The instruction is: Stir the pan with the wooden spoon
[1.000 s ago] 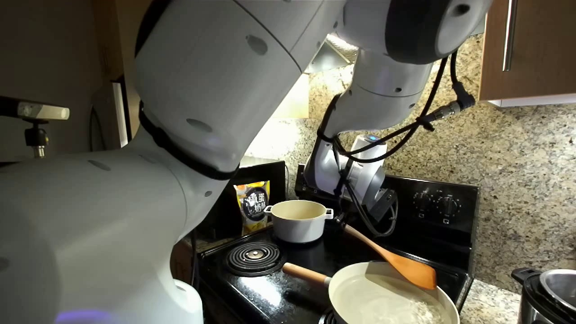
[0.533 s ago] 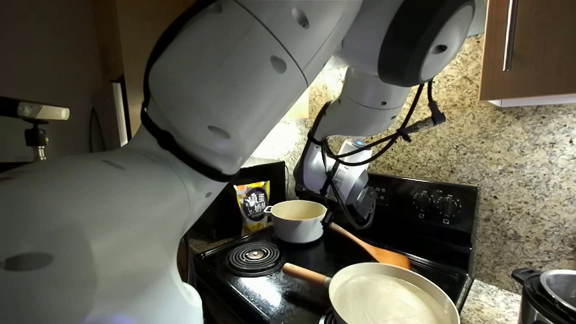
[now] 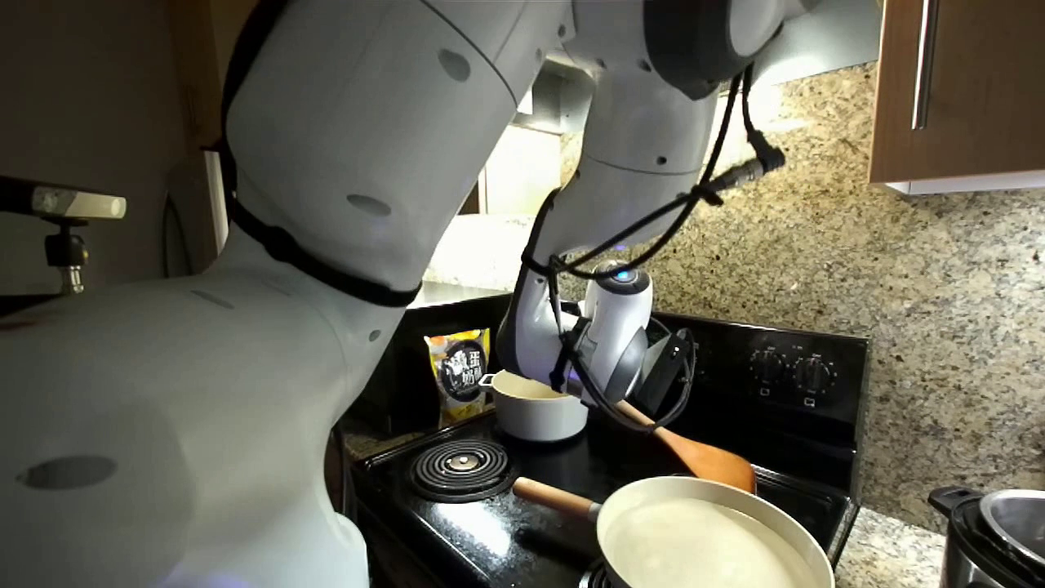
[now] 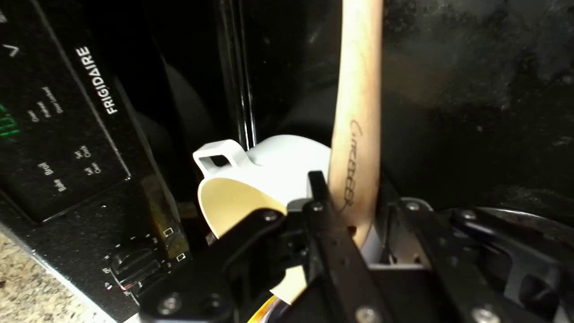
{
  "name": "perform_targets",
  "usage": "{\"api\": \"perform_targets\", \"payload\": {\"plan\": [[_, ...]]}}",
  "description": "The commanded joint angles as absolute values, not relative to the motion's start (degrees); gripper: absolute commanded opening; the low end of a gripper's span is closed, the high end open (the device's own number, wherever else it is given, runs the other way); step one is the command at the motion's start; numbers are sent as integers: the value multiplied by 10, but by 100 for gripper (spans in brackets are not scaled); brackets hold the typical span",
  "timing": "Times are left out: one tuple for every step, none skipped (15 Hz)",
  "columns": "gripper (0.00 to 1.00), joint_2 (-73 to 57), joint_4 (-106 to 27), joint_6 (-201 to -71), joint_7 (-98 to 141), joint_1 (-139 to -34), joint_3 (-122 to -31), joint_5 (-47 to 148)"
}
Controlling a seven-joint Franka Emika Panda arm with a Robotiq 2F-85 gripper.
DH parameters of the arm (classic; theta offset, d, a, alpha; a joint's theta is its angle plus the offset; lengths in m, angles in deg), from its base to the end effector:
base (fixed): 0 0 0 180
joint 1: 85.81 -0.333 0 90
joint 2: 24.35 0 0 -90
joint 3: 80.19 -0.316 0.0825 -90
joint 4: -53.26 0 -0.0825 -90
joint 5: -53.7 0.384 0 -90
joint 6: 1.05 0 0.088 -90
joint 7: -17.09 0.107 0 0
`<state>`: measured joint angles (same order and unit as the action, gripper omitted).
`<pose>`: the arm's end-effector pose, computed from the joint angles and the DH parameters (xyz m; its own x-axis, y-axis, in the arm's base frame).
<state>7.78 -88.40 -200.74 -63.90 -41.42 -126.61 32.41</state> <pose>0.5090 0.0669 0.2272 -0.1843 0.9107 0.3696 0.8037 -0.0769 0.5901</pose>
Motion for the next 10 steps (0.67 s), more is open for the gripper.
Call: {"api": "perform_targets", "payload": {"plan": [[12,-63,-919,-2002,-640,-448,-1259,411],[12,-91,-921,-1992,-637,-458,-1257,428],[12,-121,-921,-1984,-637,-470,-1253,449],[12,-149,-924,-1975,-627,-479,-1252,461],[12,-170,-930,-1963,-614,-480,-1259,471],[12,-185,-932,-1954,-611,-485,-1261,483],[12,-195,-939,-1943,-604,-490,-1261,492],[12,-204,-944,-1935,-597,-493,-1263,499],[12,-205,-957,-1940,-584,-490,-1270,500],[12,-207,-967,-1943,-574,-490,-1274,500]]}}
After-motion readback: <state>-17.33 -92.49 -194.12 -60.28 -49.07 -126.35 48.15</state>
